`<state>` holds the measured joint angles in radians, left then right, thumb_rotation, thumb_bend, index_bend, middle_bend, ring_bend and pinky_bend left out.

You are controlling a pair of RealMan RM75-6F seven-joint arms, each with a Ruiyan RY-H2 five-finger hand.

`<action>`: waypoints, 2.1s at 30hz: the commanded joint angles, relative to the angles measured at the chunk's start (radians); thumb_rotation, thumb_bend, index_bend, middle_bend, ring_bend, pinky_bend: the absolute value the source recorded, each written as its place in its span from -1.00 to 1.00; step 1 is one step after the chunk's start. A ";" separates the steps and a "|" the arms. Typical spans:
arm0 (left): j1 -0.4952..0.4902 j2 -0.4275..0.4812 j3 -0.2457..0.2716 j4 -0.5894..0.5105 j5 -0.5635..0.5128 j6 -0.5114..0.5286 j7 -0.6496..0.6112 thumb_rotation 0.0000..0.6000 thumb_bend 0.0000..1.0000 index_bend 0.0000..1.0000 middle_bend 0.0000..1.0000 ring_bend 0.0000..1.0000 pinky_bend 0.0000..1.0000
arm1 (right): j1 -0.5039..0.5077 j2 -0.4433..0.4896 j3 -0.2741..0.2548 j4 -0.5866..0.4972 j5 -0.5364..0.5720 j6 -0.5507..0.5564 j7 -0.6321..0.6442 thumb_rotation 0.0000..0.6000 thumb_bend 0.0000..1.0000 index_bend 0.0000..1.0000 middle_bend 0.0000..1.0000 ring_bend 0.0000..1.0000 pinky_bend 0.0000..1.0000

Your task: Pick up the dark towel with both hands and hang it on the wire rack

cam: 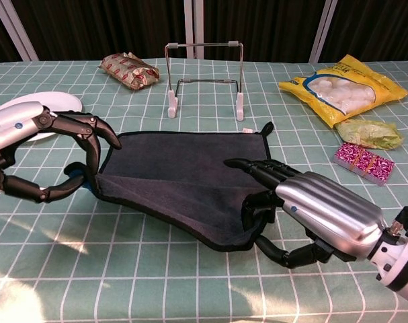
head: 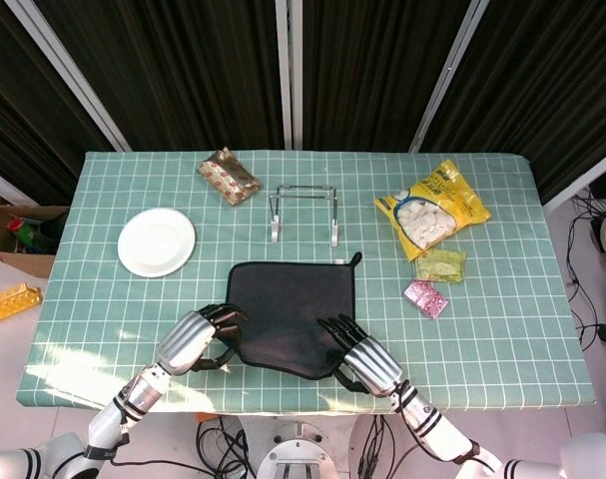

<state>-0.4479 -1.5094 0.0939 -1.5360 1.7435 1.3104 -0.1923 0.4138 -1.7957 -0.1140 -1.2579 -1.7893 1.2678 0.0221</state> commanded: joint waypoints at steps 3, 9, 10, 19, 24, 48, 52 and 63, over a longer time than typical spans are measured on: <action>-0.004 0.009 -0.001 -0.010 -0.007 -0.004 -0.047 1.00 0.07 0.65 -0.41 -0.54 -0.33 | -0.004 -0.014 0.013 0.017 -0.001 0.030 0.018 1.00 -0.05 0.61 -0.99 -1.00 -1.00; -0.006 0.026 -0.008 -0.022 -0.013 0.006 -0.100 1.00 0.08 0.65 -0.41 -0.54 -0.33 | 0.000 -0.013 0.036 0.014 0.001 0.064 0.039 1.00 -0.05 0.88 -0.93 -1.00 -1.00; -0.006 0.031 -0.010 -0.025 -0.014 0.007 -0.113 1.00 0.08 0.65 -0.41 -0.54 -0.33 | 0.002 -0.011 0.043 0.010 0.001 0.072 0.043 1.00 -0.05 0.92 -0.92 -1.00 -1.00; -0.022 0.059 -0.055 -0.107 -0.094 -0.030 -0.190 1.00 0.10 0.68 -0.41 -0.54 -0.36 | 0.034 0.016 0.114 -0.050 0.028 0.089 0.058 1.00 0.00 1.00 -0.85 -1.00 -1.00; -0.061 0.076 -0.142 -0.160 -0.197 -0.088 -0.186 1.00 0.11 0.69 -0.41 -0.54 -0.36 | 0.064 0.036 0.173 -0.099 0.081 0.055 0.065 1.00 0.00 1.00 -0.84 -1.00 -1.00; -0.401 0.139 -0.538 -0.116 -0.832 -0.486 -0.021 1.00 0.13 0.71 -0.41 -0.56 -0.36 | 0.347 0.108 0.563 -0.102 0.468 -0.243 0.101 1.00 0.00 1.00 -0.81 -1.00 -1.00; -0.447 0.137 -0.578 -0.064 -0.916 -0.518 -0.020 1.00 0.13 0.71 -0.41 -0.56 -0.37 | 0.393 0.108 0.593 -0.055 0.511 -0.280 0.101 1.00 0.00 1.00 -0.81 -1.00 -1.00; -0.532 0.156 -0.625 0.068 -1.106 -0.582 0.002 1.00 0.15 0.71 -0.41 -0.56 -0.37 | 0.446 0.177 0.642 -0.006 0.584 -0.336 0.169 1.00 0.00 1.00 -0.81 -1.00 -1.00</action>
<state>-0.9679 -1.3603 -0.5207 -1.4877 0.6617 0.7440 -0.1874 0.8559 -1.6263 0.5225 -1.2672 -1.2140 0.9392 0.1800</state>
